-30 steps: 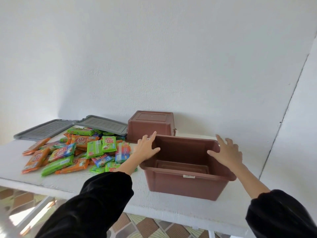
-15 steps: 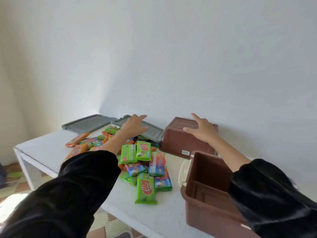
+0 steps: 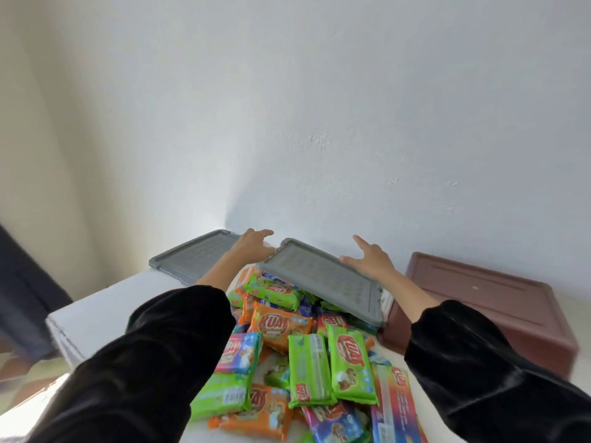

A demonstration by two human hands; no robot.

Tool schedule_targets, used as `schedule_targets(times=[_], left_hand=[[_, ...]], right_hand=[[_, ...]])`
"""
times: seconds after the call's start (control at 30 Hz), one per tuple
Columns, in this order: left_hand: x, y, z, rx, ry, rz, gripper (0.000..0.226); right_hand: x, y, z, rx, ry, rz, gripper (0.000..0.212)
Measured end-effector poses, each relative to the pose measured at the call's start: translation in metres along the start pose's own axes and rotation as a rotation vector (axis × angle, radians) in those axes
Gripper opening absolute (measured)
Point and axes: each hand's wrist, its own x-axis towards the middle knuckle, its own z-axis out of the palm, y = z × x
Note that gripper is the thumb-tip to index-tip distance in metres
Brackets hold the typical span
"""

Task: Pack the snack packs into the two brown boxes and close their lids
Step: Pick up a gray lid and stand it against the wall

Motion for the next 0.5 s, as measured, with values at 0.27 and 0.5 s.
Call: schedule_targets(times=[0.27, 0.5], left_hand=[[0.067, -0.031, 0.062, -0.047, -0.066, -0.035, 0.06], [0.092, -0.044, 0.098, -0.071, -0.099, -0.03, 0.064]], right_hand=[[0.071, 0.051, 0.054, -0.1, -0.054, 0.185, 0.082], [0.092, 0.079, 0.08, -0.194, 0.013, 0.166, 0.072]])
